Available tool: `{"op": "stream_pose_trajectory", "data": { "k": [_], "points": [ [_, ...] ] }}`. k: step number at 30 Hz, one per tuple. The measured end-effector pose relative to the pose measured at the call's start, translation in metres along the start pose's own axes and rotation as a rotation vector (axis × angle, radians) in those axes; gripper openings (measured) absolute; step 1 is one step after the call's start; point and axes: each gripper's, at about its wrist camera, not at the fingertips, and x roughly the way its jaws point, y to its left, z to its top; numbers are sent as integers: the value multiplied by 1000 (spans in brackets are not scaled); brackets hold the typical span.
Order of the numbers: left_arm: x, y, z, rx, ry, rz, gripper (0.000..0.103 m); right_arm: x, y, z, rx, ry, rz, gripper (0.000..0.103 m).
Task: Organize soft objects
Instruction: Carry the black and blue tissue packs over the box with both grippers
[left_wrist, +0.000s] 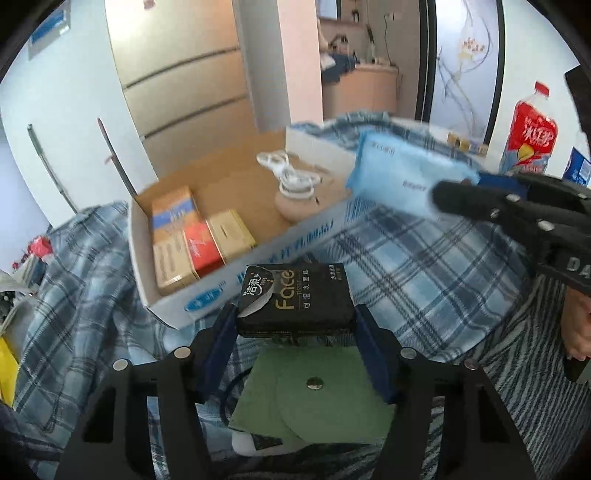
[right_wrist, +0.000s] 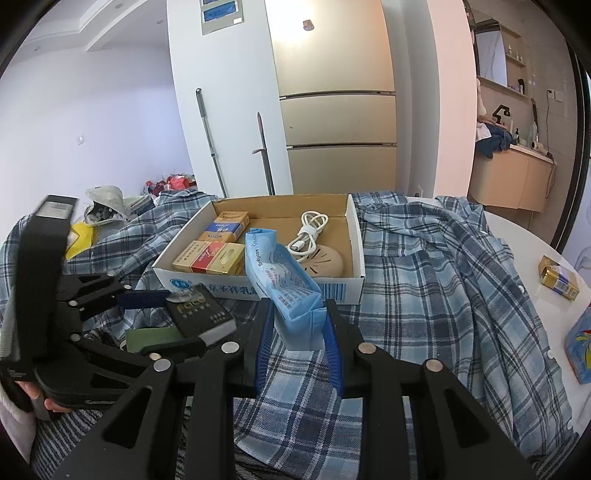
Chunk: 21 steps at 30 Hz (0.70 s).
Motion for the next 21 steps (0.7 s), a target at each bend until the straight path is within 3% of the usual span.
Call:
{"op": "stream_pose_trajectory", "data": {
  "k": [5,9,16,21],
  "points": [
    [-37,0,-5,-1,-191,34,65,-10,-4,2,16,-54,-3,26],
    [-69,2,-13,-32,-355,106,65,-23,-3,4,13,-125,-3,26],
    [-90,3,-14,-71,-471,180,65,-28,-4,6,11,-159,-8,26],
    [-105,8,-15,-114,-497,242,65,-35,-3,9,1,-193,-37,26]
  ]
}}
